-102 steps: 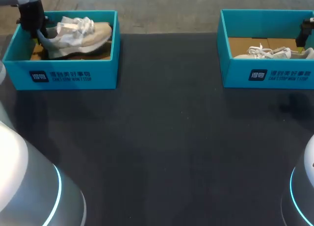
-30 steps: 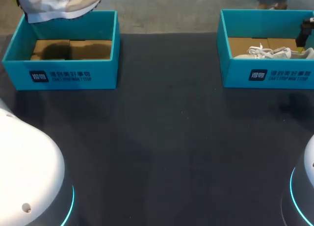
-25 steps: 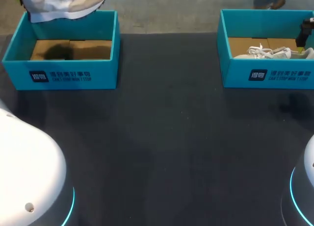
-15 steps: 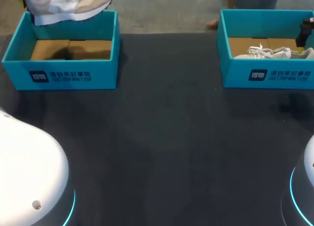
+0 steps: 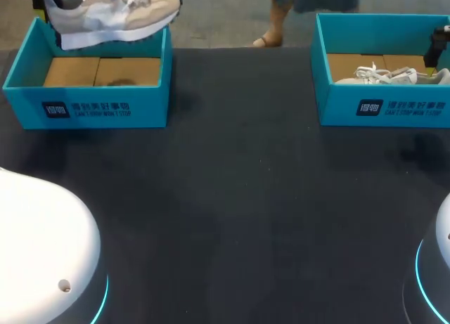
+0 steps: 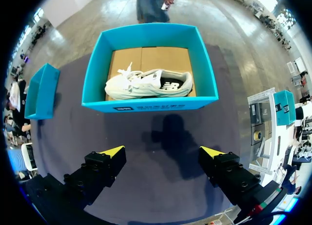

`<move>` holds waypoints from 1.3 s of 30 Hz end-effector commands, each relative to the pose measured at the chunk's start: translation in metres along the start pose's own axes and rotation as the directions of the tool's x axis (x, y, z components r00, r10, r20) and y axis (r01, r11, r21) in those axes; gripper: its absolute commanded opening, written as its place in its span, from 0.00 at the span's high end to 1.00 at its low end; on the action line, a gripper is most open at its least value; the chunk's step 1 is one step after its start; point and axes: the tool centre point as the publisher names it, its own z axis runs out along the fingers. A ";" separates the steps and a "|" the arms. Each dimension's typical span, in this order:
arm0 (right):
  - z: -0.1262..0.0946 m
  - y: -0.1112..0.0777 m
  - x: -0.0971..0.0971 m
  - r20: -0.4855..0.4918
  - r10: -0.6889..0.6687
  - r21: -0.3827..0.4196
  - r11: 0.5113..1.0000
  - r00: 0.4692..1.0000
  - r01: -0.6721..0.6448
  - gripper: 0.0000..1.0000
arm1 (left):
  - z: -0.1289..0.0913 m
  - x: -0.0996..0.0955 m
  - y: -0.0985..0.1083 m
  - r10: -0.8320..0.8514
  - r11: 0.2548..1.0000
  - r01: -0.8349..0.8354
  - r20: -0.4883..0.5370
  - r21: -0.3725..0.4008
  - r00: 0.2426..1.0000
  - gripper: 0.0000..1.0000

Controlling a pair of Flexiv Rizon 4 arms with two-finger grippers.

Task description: Take the shoe out of the shoebox, open the shoe tongue, remove and reinsert the insole, then place the shoe into the shoebox

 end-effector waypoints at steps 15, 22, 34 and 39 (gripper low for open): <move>0.000 -0.001 0.000 0.000 0.001 -0.001 1.000 1.000 -0.001 0.00 | -0.006 -0.048 -0.126 -0.015 0.969 0.010 -0.018 -0.247 1.000 1.00; 0.000 -0.001 0.000 0.000 0.001 -0.001 1.000 1.000 -0.001 0.00 | 0.001 -0.069 -0.160 -0.015 0.970 0.007 -0.030 -0.244 0.999 1.00; 0.000 -0.001 0.000 0.000 0.001 -0.001 1.000 1.000 -0.001 0.00 | 0.017 -0.113 -0.216 -0.005 0.978 -0.002 -0.032 -0.208 0.999 1.00; 0.000 -0.001 0.000 0.000 0.001 -0.001 1.000 1.000 -0.001 0.00 | 0.020 -0.129 -0.235 -0.006 0.980 0.001 -0.025 -0.198 1.000 1.00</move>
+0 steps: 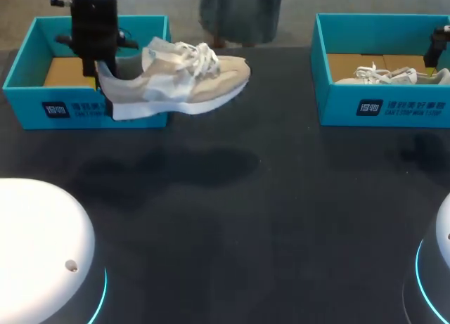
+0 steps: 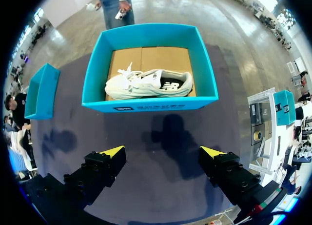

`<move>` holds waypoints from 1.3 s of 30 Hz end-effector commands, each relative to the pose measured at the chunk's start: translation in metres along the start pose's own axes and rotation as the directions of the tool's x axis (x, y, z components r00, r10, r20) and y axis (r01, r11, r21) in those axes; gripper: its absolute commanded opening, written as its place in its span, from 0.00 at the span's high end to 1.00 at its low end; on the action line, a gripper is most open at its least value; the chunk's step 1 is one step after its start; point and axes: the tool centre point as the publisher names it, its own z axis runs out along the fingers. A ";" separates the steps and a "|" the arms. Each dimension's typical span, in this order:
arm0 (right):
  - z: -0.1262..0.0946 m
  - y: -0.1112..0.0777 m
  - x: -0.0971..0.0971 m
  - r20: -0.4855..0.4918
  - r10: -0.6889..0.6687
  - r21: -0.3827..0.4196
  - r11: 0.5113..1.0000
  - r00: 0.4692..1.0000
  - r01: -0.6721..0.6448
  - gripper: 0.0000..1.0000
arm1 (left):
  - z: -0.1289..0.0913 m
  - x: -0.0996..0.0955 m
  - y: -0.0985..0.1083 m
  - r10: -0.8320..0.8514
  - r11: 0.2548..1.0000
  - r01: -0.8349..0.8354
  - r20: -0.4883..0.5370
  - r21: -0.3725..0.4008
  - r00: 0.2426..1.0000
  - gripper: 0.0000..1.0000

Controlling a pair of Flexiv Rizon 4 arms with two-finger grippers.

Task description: Take the shoe out of the shoebox, open the shoe tongue, remove and reinsert the insole, then place the shoe into the shoebox

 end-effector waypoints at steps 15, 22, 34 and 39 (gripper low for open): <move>0.000 -0.001 0.000 0.000 0.001 -0.001 1.000 1.000 -0.001 0.00 | 0.011 -0.056 -0.071 0.051 0.994 -0.048 0.024 -0.103 0.998 1.00; 0.000 -0.001 0.000 0.000 0.001 -0.001 1.000 1.000 -0.001 0.00 | 0.018 -0.063 -0.092 0.043 0.995 -0.041 0.028 -0.090 0.999 1.00; 0.000 -0.001 0.000 0.000 0.001 -0.001 1.000 1.000 -0.001 0.00 | 0.020 -0.063 -0.099 0.027 0.996 -0.025 0.025 -0.085 0.999 1.00; 0.000 -0.001 0.000 0.000 0.001 -0.001 1.000 1.000 -0.001 0.00 | 0.020 -0.063 -0.099 0.027 0.996 -0.025 0.025 -0.085 0.999 1.00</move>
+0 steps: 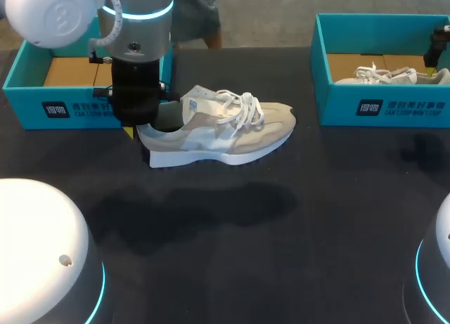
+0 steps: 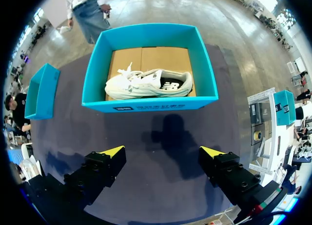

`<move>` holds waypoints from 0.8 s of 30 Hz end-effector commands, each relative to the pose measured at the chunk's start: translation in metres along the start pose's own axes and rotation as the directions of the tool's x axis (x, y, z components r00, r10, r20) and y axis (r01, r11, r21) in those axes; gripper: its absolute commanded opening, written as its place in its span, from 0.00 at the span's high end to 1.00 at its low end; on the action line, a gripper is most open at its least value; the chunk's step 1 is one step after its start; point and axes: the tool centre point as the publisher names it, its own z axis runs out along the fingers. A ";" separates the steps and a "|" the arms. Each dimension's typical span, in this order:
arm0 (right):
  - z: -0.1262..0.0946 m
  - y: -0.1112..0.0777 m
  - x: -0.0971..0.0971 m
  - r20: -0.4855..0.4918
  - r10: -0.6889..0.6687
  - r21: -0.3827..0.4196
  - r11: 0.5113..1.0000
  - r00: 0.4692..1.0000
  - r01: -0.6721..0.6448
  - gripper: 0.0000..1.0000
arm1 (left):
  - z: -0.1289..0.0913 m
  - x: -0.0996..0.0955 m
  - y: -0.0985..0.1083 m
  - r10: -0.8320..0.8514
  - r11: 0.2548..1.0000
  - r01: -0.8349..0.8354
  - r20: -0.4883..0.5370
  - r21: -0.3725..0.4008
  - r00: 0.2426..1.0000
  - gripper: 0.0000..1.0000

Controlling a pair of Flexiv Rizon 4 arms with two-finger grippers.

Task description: Take the shoe out of the shoebox, open the shoe tongue, remove and reinsert the insole, then place the shoe into the shoebox

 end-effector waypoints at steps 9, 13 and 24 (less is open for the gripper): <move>0.000 -0.001 0.000 0.000 0.001 -0.001 1.000 1.000 -0.001 0.00 | -0.001 0.002 -0.001 0.001 1.000 -0.001 0.005 -0.002 1.000 1.00; 0.000 -0.001 0.000 0.000 0.001 -0.001 1.000 1.000 -0.001 0.00 | 0.011 -0.006 -0.004 0.014 1.000 -0.014 -0.014 0.003 1.000 1.00; 0.000 -0.001 0.000 0.000 0.001 -0.001 1.000 1.000 -0.001 0.00 | 0.074 -0.018 -0.015 0.034 0.998 -0.032 -0.043 0.050 0.998 1.00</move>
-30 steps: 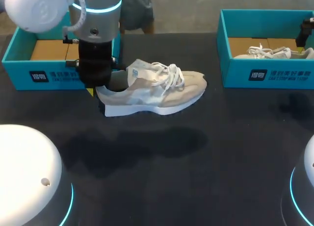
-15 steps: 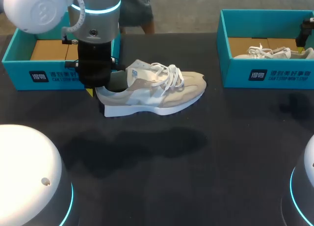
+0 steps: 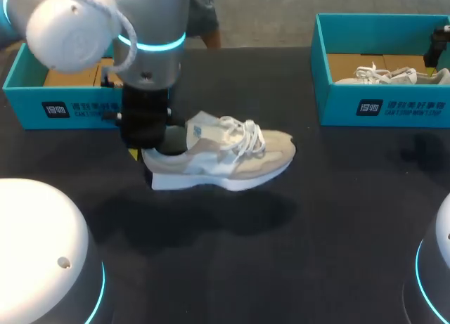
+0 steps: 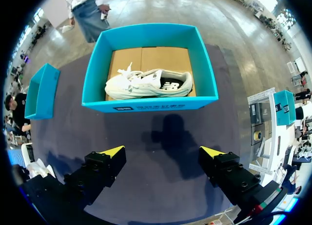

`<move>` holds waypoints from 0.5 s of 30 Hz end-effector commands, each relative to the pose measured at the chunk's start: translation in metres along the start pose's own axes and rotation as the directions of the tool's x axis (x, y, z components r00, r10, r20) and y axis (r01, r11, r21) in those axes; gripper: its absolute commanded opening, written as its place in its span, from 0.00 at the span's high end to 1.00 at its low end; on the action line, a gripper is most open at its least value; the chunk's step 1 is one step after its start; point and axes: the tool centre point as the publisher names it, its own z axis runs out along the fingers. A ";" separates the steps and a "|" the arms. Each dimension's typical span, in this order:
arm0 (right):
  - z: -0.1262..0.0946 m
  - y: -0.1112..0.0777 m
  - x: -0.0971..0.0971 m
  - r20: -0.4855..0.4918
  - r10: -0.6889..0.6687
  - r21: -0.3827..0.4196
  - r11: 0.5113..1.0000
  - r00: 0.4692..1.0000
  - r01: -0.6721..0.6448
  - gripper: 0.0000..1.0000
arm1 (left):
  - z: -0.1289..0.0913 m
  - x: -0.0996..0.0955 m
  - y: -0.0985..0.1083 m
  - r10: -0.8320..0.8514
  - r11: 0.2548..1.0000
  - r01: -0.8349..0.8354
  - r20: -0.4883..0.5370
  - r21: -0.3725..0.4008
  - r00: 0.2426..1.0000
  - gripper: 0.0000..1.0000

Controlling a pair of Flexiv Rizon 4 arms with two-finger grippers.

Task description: Take the shoe out of the shoebox, open the shoe tongue, remove and reinsert the insole, then place the shoe into the shoebox

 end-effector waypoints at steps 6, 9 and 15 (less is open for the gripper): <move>0.000 -0.001 0.000 0.000 0.001 -0.001 1.000 1.000 -0.001 0.00 | 0.058 -0.016 0.002 0.004 1.000 -0.004 0.005 0.018 1.000 1.00; 0.000 -0.001 0.000 0.000 0.001 -0.001 1.000 1.000 -0.001 0.00 | 0.073 -0.019 0.001 -0.004 1.000 0.004 0.001 0.025 1.000 1.00; 0.000 -0.001 0.000 0.000 0.001 -0.001 1.000 1.000 -0.001 0.00 | 0.096 -0.023 0.004 -0.012 1.000 0.011 0.003 0.018 1.000 1.00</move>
